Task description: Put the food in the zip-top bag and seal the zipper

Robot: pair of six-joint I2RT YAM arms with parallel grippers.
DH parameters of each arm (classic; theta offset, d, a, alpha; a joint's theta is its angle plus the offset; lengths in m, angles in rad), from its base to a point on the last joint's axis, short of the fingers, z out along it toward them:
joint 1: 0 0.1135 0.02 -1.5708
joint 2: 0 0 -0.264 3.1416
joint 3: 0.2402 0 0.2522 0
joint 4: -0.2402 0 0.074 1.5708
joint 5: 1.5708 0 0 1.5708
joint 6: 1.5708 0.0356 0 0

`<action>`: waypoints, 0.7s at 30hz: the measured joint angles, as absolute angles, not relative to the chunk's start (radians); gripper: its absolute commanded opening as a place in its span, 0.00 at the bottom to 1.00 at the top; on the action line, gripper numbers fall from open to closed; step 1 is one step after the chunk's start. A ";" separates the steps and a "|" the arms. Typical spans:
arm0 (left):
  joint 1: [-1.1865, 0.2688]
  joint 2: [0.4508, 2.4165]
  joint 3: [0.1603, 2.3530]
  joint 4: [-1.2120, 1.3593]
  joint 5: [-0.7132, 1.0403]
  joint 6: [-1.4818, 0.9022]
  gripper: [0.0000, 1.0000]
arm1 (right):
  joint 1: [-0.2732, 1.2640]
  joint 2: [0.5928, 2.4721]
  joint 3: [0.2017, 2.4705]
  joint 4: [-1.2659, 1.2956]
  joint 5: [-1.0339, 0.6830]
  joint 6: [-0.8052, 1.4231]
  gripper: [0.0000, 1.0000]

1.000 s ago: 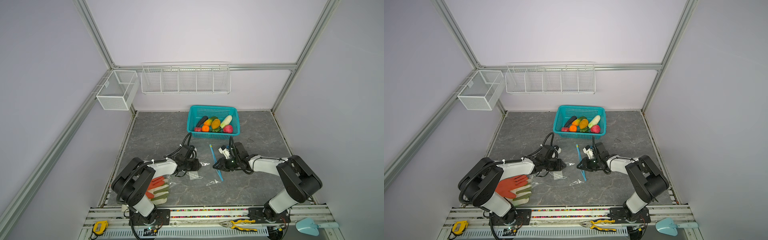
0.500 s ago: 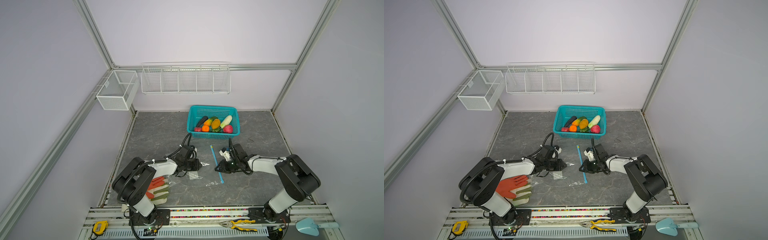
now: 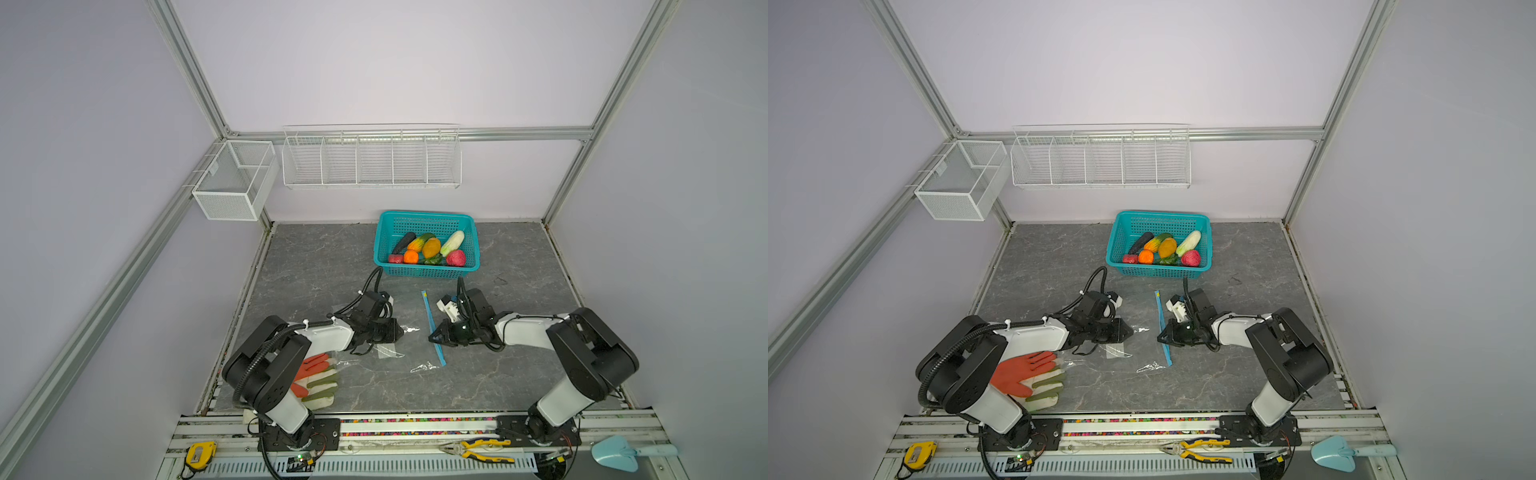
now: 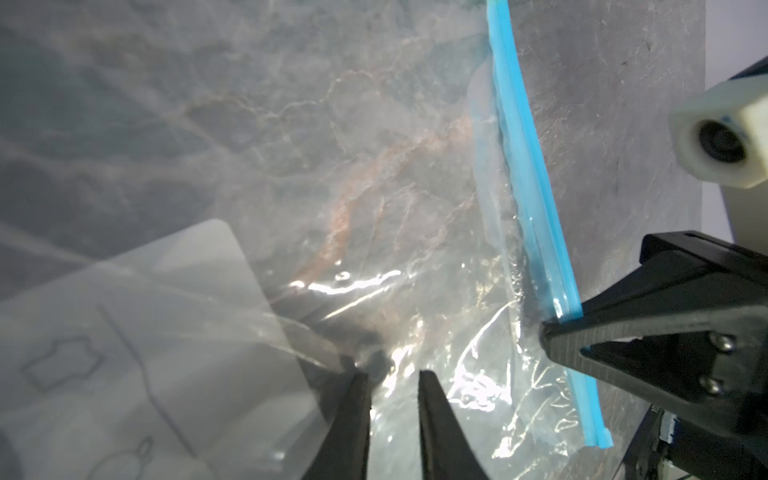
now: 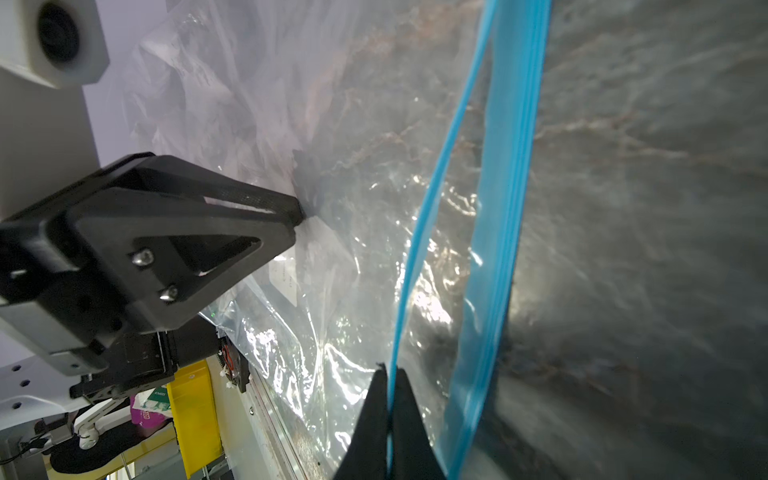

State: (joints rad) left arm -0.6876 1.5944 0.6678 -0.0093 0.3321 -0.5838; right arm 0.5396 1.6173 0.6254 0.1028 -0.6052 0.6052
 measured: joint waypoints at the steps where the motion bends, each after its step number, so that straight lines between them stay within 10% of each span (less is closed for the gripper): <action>1: -0.688 1.580 0.670 -0.042 0.334 -0.590 0.26 | 0.543 1.592 0.616 0.105 -0.600 0.602 0.06; 21: -0.749 1.328 0.982 -0.415 0.303 -0.635 0.52 | 0.768 1.362 0.513 0.393 -0.389 0.311 0.06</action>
State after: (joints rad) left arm -0.7494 1.3285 0.9821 -0.4152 0.3031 -0.6353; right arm 0.7677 1.3621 0.5129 0.3935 -0.3893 0.3111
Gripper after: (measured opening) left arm 0.514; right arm 0.065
